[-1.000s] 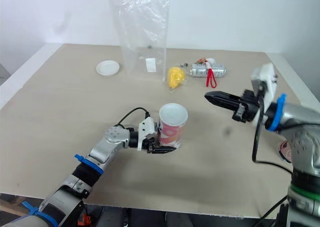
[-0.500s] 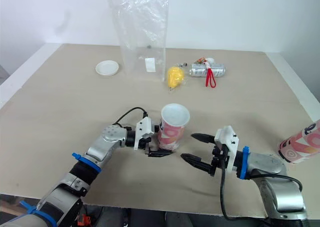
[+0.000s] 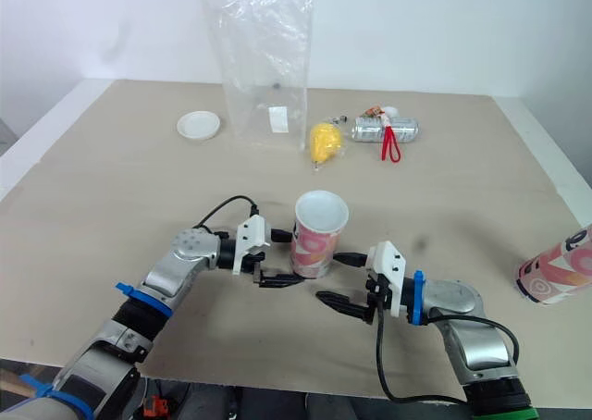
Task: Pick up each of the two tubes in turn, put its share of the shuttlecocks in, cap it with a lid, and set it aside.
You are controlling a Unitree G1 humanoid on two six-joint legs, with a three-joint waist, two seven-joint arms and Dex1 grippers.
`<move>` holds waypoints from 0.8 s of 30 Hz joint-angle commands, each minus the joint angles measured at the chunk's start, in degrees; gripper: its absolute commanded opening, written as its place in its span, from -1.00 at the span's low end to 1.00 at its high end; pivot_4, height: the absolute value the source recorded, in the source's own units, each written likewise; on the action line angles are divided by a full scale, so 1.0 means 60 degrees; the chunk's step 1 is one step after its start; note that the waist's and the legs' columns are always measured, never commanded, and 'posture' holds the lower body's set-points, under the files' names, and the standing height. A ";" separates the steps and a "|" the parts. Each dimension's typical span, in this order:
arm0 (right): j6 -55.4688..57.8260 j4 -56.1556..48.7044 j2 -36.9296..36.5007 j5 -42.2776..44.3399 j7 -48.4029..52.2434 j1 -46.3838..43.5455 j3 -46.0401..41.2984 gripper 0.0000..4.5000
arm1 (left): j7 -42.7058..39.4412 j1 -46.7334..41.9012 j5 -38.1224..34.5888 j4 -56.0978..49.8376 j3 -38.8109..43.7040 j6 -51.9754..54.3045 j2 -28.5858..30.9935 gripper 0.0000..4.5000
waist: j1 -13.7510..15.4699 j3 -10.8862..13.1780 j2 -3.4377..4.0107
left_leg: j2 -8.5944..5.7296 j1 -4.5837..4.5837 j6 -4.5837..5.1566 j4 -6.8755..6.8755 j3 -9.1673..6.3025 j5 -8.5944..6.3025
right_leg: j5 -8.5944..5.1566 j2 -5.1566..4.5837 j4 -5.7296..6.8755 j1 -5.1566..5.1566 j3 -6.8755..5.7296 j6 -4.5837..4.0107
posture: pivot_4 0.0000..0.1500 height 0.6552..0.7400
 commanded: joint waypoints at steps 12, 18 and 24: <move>-0.1005 0.0828 0.0695 -0.0522 -0.0205 -0.1035 0.0579 0.98 | -0.0395 0.0632 -0.0359 -0.1537 0.0279 0.0250 0.0992 1.00 | -0.0001 0.0010 0.0002 | 0.0004 -0.0002 -0.0005 -0.0001 0.0002 -0.0003 | -0.0003 0.0000 0.0000 0.0000 0.0000 -0.0003 | 1.00 1.00; -0.0991 0.1046 0.0979 -0.0542 -0.0375 -0.1390 0.0606 0.98 | -0.0339 0.0937 -0.0604 -0.2044 0.0444 0.0554 0.1182 1.00 | 0.0027 0.0014 0.0000 | 0.0001 -0.0005 -0.0005 0.0002 -0.0002 -0.0002 | -0.0002 -0.0004 0.0001 0.0001 -0.0005 -0.0004 | 1.00 1.00; -0.0863 0.1111 0.1191 -0.0496 -0.0334 -0.1647 0.0712 0.98 | -0.0268 0.1109 -0.0687 -0.2276 0.0519 0.0697 0.1219 1.00 | 0.0027 0.0015 0.0002 | 0.0002 -0.0005 -0.0005 0.0000 -0.0003 -0.0002 | -0.0003 -0.0002 0.0001 0.0000 -0.0006 -0.0003 | 1.00 1.00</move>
